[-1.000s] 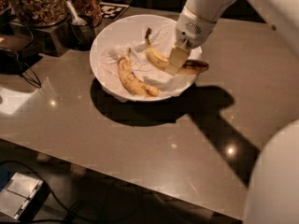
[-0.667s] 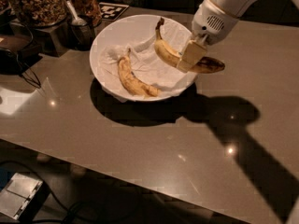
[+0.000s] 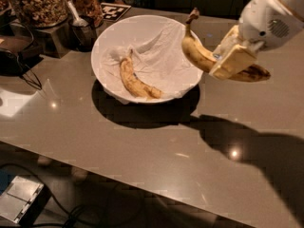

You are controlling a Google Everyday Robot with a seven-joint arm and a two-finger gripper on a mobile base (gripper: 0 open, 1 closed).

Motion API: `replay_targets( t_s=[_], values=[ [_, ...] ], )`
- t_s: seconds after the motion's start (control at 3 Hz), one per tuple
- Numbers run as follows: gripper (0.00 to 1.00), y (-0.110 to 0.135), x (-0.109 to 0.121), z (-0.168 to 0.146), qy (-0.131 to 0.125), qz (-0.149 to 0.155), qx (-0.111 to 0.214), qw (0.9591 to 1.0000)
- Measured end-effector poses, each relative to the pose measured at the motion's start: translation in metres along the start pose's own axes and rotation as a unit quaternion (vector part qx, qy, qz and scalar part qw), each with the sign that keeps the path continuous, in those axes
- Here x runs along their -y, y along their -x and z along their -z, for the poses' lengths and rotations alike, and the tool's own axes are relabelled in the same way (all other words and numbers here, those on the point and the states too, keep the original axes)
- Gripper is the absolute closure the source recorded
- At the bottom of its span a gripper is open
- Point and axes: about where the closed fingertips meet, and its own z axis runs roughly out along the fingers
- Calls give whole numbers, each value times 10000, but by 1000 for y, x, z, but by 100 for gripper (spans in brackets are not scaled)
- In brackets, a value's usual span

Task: Pick banana from white bowl

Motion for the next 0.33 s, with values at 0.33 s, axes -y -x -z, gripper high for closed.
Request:
replay_targets(
  t_s=[0.33],
  values=[
    [100, -21, -20, 12, -34, 84, 81, 9999]
  ],
)
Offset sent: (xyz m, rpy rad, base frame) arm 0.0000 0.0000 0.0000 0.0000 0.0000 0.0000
